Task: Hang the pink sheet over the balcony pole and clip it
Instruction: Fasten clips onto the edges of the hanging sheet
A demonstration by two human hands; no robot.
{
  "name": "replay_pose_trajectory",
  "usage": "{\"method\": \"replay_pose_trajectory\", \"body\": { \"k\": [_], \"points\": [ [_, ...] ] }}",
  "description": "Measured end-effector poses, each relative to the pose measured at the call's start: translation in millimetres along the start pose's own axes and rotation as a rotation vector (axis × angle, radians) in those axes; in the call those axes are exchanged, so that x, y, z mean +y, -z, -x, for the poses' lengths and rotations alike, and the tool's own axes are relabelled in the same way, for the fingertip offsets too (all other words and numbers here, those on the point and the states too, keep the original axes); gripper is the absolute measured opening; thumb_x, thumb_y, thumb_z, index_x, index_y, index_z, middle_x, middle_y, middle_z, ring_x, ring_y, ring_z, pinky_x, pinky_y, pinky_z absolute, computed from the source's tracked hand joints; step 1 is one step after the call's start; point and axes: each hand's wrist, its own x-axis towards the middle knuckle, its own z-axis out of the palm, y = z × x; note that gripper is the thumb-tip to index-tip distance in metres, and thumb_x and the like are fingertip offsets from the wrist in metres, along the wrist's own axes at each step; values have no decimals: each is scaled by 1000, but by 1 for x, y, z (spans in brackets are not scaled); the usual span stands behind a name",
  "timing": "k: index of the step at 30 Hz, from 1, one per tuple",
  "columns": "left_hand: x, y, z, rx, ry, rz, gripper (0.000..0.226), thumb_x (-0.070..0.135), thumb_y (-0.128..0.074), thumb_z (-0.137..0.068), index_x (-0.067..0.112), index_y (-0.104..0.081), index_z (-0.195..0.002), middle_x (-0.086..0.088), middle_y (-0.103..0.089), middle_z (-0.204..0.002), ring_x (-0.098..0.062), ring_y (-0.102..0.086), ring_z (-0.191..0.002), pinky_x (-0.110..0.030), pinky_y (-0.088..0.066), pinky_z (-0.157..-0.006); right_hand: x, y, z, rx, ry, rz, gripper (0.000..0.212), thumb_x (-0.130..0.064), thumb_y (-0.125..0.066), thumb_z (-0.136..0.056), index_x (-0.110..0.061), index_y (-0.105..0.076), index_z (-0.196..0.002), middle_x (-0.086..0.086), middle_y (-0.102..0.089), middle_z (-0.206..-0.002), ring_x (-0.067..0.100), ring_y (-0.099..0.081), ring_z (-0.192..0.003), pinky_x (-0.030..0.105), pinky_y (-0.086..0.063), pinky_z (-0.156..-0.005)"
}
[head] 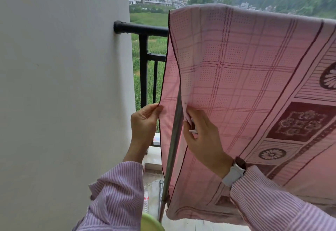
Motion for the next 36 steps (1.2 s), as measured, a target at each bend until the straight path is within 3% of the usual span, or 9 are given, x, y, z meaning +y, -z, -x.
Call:
{"method": "replay_pose_trajectory", "body": {
  "k": [3, 7, 13, 16, 19, 22, 28, 31, 36],
  "points": [
    [-4, 2, 0, 24, 64, 77, 19, 3, -61, -82, 9, -65, -99, 14, -70, -73, 1, -64, -70, -12, -50, -70, -2, -6, -4, -84, 53, 118, 41, -14, -50, -84, -8, -48, -125, 6, -63, -96, 12, -57, -70, 20, -51, -62],
    [-4, -1, 0, -92, 134, 67, 21, 7, -55, -86, -4, -63, -102, 8, -70, -76, -7, -63, -74, -19, -52, -73, 0, -8, -5, -210, 13, 286, 43, -24, -41, -83, -13, -50, -124, 2, -59, -90, 13, -55, -66, 23, -51, -52],
    [4, -12, 7, -181, 9, 11, 21, 19, -56, -87, 23, -44, -103, -14, -59, -107, -35, -64, -85, -40, -56, -74, 16, 2, 0, -244, 3, 157, 42, -16, -44, -82, -23, -48, -124, 4, -56, -87, 14, -55, -67, 27, -53, -54],
    [4, -21, 13, -165, -84, -29, 20, 22, -59, -84, 23, -43, -94, 6, -63, -90, -46, -57, -71, -49, -53, -63, 23, 6, 3, -232, -9, 68, 42, -18, -41, -83, -21, -49, -124, 4, -55, -88, 15, -56, -71, 31, -55, -59],
    [4, -26, 16, -133, -84, -63, 25, 30, -65, -80, 20, -49, -97, 4, -65, -79, -33, -62, -66, -41, -55, -60, 26, 8, 6, -247, -33, 32, 43, -18, -40, -83, -21, -46, -126, 4, -53, -88, 14, -54, -73, 31, -55, -60],
    [3, -31, 17, -65, -80, -116, 28, 27, -65, -78, 12, -57, -101, -1, -65, -90, -14, -65, -73, -26, -56, -65, 28, 10, 6, -273, -32, -5, 44, -18, -41, -83, -22, -44, -126, 5, -53, -91, 15, -56, -77, 32, -56, -64],
    [6, -30, 16, 77, -90, -164, 5, 13, -68, -78, 13, -64, -81, 2, -65, -77, -4, -62, -68, -16, -52, -66, 34, 20, 10, -335, -47, -155, 30, -13, -48, -81, -18, -40, -109, -3, -42, -91, 1, -40, -77, 15, -43, -65],
    [10, -19, 17, 110, -104, -159, 18, 10, -67, -79, 22, -56, -72, 7, -61, -71, 2, -59, -61, -10, -49, -60, 37, 29, 10, -397, -54, -241, 30, -11, -45, -84, -17, -38, -113, -2, -40, -90, -1, -38, -76, 11, -36, -67],
    [12, -10, 16, 96, -112, -187, 23, 7, -64, -81, 23, -50, -71, 6, -60, -70, 1, -60, -62, -10, -48, -61, 33, 42, -12, -512, -73, -293, 47, -37, -39, -88, -19, -31, -130, -6, -51, -109, -1, -48, -94, 8, -37, -86]
  ]
}}
